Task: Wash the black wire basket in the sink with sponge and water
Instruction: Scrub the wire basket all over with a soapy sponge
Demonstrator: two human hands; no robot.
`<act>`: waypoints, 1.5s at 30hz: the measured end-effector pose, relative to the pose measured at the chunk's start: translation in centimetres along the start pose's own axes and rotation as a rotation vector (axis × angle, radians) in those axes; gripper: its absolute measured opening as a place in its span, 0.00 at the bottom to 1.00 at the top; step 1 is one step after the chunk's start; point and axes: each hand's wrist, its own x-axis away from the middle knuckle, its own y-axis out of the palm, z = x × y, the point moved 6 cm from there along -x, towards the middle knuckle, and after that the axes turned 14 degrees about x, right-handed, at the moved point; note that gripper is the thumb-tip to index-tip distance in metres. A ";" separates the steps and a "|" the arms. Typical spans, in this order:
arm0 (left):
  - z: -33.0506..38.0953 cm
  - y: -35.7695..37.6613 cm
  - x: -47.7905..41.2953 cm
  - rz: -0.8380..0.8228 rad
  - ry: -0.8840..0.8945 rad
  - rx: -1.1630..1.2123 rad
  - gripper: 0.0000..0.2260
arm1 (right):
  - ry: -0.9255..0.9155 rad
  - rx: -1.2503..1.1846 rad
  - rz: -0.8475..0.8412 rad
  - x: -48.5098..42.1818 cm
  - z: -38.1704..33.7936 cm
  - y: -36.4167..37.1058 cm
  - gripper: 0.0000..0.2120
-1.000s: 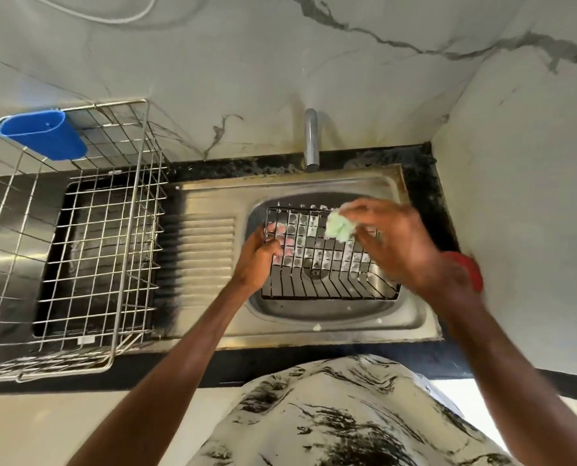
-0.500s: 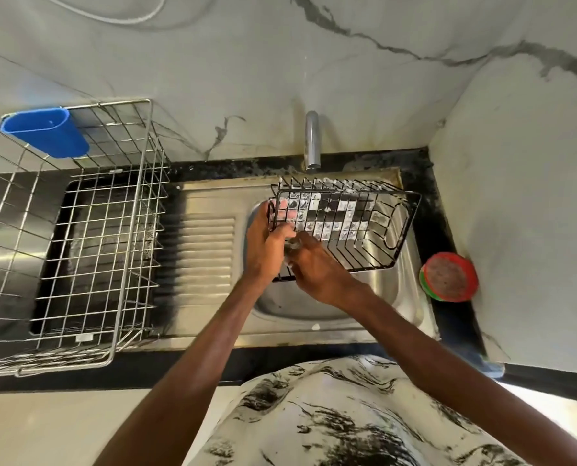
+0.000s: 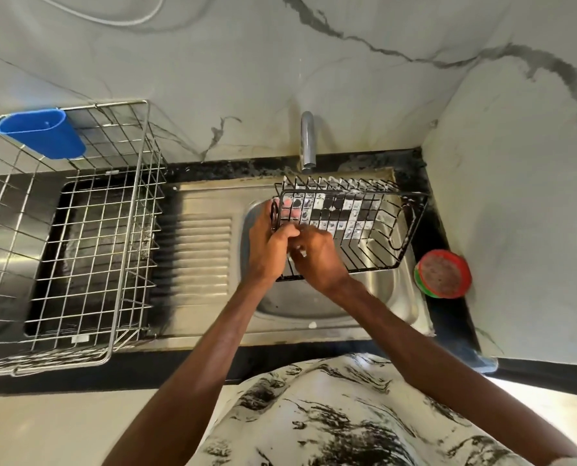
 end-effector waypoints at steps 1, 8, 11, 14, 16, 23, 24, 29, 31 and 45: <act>0.1 -0.1 -0.2 0.003 0.004 0.000 0.13 | -0.019 0.001 -0.031 0.4 -0.5 0.1 0.11; 0.6 -0.7 -0.2 0.036 0.050 -0.079 0.12 | -0.191 -0.025 -0.170 3.4 -0.1 -1.5 0.16; 0.3 -0.1 -0.3 0.014 0.017 -0.039 0.15 | -0.116 0.072 -0.134 2.0 2.9 -1.0 0.16; 0.5 0.0 -0.1 0.006 0.031 -0.083 0.14 | -0.003 0.193 -0.133 1.8 5.9 -1.6 0.14; 0.8 -0.3 -0.4 0.025 0.072 -0.141 0.12 | 0.050 0.188 -0.057 2.7 7.4 -3.2 0.39; 1.2 -0.3 -0.2 0.103 0.094 -0.195 0.19 | 0.085 0.257 -0.083 3.2 5.2 -1.6 0.13; 1.3 0.0 -0.1 0.108 0.101 -0.192 0.18 | 0.080 0.262 -0.089 3.1 4.4 -0.8 0.14; 1.5 0.4 0.8 0.080 0.142 -0.245 0.15 | -0.048 0.171 -0.094 3.0 1.3 0.9 0.15; 1.2 0.0 0.8 0.082 0.124 -0.286 0.15 | -0.068 0.176 -0.119 3.0 1.5 0.4 0.15; 0.6 -0.6 1.1 0.122 0.095 -0.369 0.10 | 0.053 0.158 -0.061 4.6 4.3 1.2 0.16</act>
